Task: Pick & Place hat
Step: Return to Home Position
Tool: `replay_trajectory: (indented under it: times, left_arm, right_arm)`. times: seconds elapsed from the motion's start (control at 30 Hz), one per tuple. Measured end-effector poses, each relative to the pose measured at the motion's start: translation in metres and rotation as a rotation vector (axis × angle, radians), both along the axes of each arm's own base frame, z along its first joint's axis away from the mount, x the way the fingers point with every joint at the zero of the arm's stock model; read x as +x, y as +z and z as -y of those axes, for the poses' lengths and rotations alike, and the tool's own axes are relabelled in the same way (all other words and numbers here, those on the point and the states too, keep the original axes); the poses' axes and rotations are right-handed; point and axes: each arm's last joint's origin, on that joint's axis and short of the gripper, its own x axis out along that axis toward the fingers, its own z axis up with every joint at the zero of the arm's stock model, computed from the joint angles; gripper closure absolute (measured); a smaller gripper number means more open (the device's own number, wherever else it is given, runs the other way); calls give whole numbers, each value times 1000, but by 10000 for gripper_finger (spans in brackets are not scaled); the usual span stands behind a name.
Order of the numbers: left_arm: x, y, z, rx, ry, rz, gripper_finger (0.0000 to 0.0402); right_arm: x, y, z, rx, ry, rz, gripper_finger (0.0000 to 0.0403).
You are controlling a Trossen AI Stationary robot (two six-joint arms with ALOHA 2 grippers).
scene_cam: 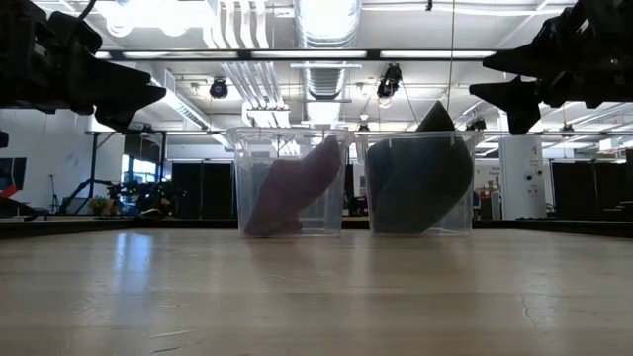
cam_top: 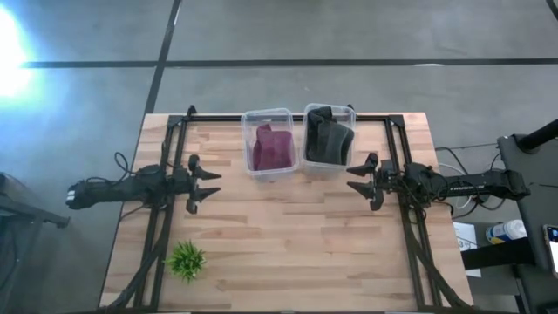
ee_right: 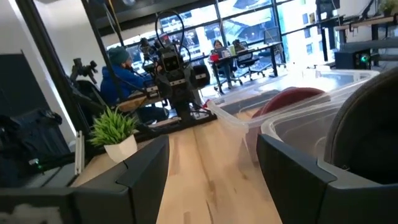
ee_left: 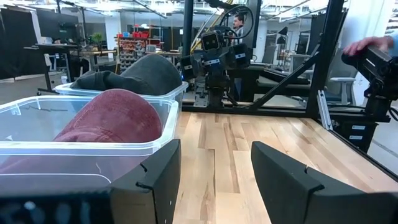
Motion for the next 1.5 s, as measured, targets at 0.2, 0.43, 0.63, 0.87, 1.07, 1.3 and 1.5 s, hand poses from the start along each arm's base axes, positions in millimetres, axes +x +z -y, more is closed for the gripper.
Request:
replay_trajectory:
  times: [0.2, 0.43, 0.63, 0.87, 1.07, 1.3, 1.5]
  left_arm:
    - [0, 0, 0, 0, 1, 2, 211]
    - [0, 0, 0, 0, 0, 3, 211]
    - [0, 0, 0, 0, 0, 3, 211]
    - [0, 0, 0, 0, 0, 4, 211]
    - [0, 0, 0, 0, -1, 4, 211]
    - [0, 0, 0, 0, 0, 4, 211]
    - [0, 0, 0, 0, -1, 4, 211]
  right_arm:
    - [-4, 3, -2, 1, 73, 29, 165]
    - [-17, 9, -11, -262, 323, 116, 165]
    - [-20, 5, -11, -240, 343, 77, 165]
    - [-23, -4, -12, -226, 355, 1, 165]
    - [-23, -9, -10, -189, 202, -62, 165]
    - [-24, -9, -11, -282, 158, -72, 165]
    - [-24, -10, -11, -290, 159, -76, 165]
